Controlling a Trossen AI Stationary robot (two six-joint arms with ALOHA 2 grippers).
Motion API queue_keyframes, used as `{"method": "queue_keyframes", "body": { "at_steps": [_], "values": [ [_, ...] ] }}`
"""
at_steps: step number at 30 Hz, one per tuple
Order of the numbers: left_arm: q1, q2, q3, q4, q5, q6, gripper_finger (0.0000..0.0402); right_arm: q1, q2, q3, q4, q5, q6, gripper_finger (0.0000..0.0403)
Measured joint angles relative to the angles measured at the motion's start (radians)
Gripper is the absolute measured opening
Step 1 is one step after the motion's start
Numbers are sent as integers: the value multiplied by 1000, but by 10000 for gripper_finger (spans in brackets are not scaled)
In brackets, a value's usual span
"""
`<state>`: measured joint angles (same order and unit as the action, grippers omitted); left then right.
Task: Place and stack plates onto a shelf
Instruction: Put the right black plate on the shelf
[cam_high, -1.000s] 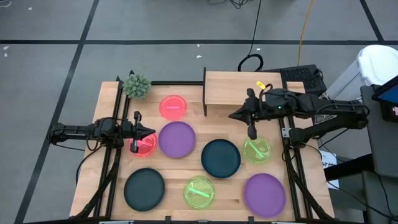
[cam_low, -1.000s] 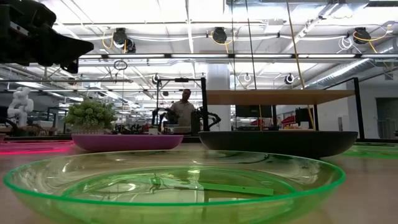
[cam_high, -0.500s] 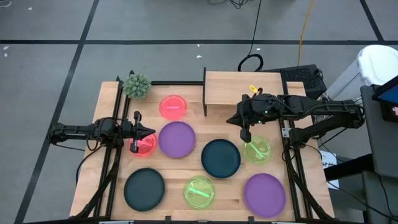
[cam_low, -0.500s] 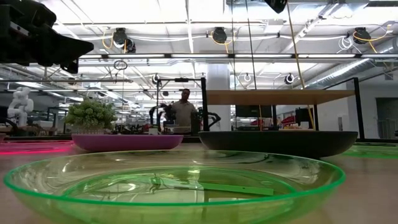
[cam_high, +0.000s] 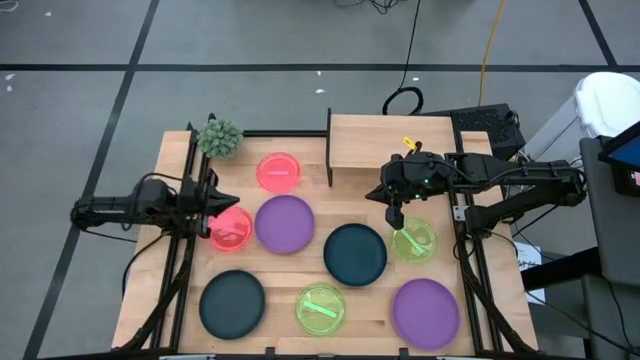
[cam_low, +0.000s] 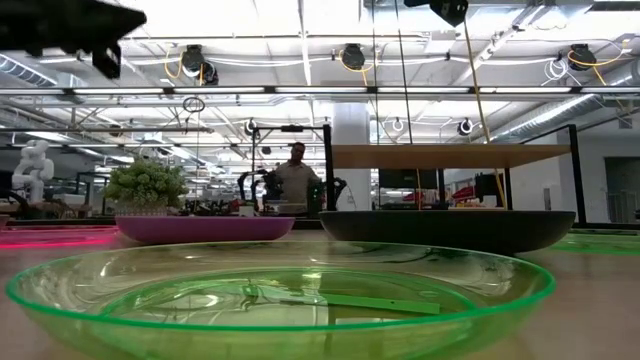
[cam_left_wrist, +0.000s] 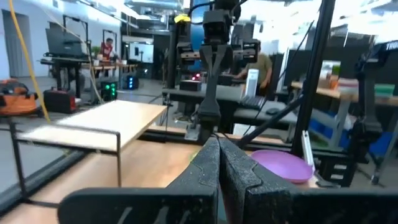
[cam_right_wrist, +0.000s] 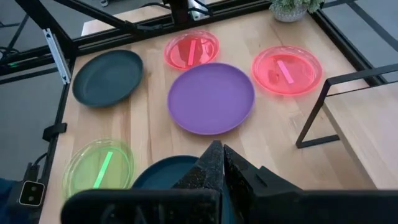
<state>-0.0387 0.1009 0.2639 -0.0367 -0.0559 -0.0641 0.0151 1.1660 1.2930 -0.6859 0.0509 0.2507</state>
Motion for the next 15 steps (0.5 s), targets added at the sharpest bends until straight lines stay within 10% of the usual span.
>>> {"method": "queue_keyframes", "body": {
  "at_steps": [15],
  "values": [
    [0,376,509,-280,-6,-1,1,0,0,0,-1,0,-1,0]
  ]
}}
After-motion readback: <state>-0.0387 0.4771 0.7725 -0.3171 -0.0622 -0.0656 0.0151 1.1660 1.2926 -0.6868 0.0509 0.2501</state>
